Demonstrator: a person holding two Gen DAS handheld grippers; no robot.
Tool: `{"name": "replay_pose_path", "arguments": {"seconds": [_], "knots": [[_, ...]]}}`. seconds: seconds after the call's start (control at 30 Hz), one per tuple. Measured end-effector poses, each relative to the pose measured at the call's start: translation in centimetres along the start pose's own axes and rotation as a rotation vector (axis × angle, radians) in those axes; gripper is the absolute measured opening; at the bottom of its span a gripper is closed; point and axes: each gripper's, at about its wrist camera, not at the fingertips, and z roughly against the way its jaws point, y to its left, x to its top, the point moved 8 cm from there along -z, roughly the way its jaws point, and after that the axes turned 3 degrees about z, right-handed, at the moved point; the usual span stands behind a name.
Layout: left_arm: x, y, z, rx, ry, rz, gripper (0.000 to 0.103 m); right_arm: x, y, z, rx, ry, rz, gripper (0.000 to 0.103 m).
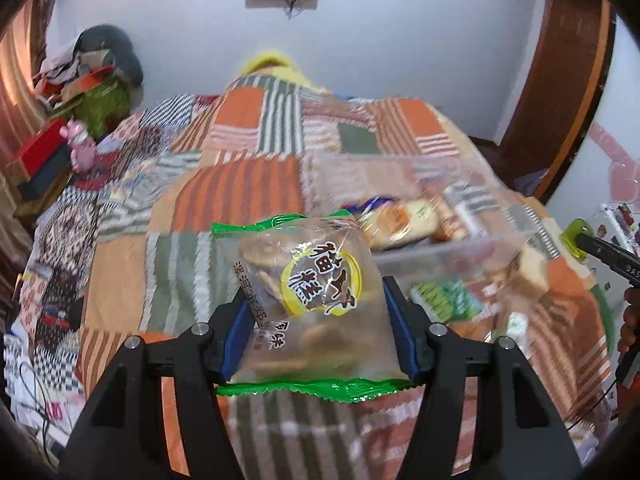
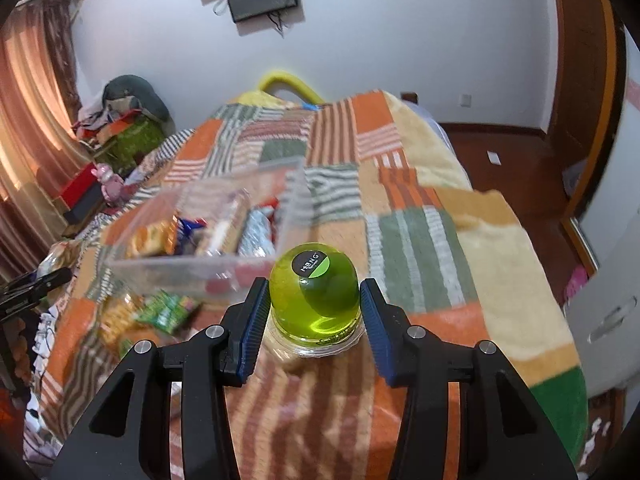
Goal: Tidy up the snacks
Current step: 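Drop the biscuit bag into the box while the right tool places the jelly cup inside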
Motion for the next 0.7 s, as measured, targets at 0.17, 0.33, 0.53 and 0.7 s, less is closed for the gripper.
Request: {"name": "replay_pose_path", "arguments": {"seconds": [0.17,0.33,0.53,0.7], "knots": [[2.9,-3.4,-0.3,-0.053,-0.035,-0.037,0.060,1.9,1.6,-0.5,0.028,-0.032,0.030,0.043],[5.1,-6.9,-1.5,-0.096,-0.051,-0.070,0.060,3.8,3.0,-1.7,0.064,-0.048,0.045,0.043],[7.0,-10.3,-3.8,-0.135,-0.048,-0.099,0.060,5.7,4.6,-3.3,0.084,-0.051,0.084,0.043],[8.2,-12.0,-6.5,-0.160,-0.031,-0.106,0.060,6.3,5.4,-5.1,0.088,-0.031,0.114,0.043]]}}
